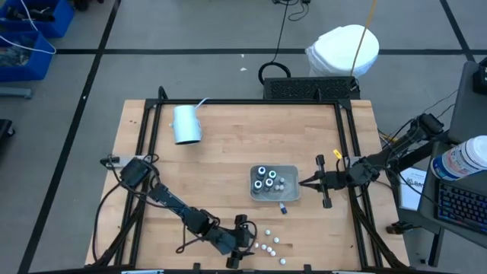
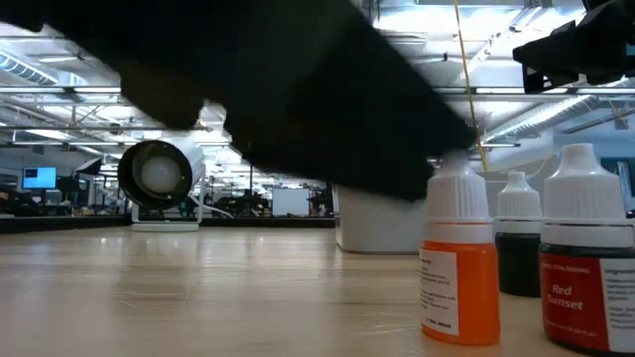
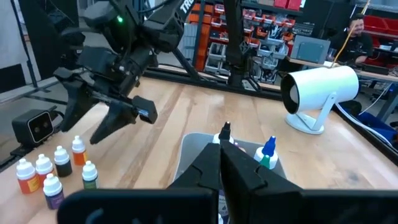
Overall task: Pick & Place food coloring
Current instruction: Put the orange food coloring bottle into the gray bin
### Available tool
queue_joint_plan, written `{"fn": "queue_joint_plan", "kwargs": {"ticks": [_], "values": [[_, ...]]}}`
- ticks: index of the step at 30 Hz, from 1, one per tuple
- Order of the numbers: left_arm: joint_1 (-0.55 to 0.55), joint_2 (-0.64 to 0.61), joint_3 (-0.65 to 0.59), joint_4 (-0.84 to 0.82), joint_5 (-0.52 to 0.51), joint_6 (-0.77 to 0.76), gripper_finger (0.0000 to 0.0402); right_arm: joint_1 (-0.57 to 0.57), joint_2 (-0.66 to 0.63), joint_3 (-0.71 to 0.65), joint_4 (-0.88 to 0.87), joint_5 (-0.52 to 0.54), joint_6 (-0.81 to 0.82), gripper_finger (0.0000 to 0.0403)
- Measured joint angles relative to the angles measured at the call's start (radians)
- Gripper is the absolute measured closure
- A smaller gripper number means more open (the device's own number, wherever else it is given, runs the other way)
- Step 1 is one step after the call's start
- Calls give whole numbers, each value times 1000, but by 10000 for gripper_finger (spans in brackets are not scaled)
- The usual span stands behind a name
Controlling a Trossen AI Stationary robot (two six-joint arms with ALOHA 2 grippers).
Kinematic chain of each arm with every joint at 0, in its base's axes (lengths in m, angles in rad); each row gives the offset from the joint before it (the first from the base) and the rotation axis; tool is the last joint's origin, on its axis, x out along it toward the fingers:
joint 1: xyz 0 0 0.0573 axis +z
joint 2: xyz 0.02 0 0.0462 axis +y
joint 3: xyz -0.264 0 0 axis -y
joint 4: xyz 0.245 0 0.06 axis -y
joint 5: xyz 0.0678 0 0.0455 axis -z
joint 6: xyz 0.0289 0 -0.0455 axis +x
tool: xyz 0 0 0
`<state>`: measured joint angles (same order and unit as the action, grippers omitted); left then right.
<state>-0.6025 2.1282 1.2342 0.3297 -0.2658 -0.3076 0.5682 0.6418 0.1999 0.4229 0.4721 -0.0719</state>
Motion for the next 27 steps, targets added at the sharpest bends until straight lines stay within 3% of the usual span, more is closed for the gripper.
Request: {"fn": "queue_joint_plan", "kwargs": {"ticks": [27], "values": [[32, 16, -2, 24, 35, -7, 149, 0, 0, -1, 14, 0, -27, 399]]}}
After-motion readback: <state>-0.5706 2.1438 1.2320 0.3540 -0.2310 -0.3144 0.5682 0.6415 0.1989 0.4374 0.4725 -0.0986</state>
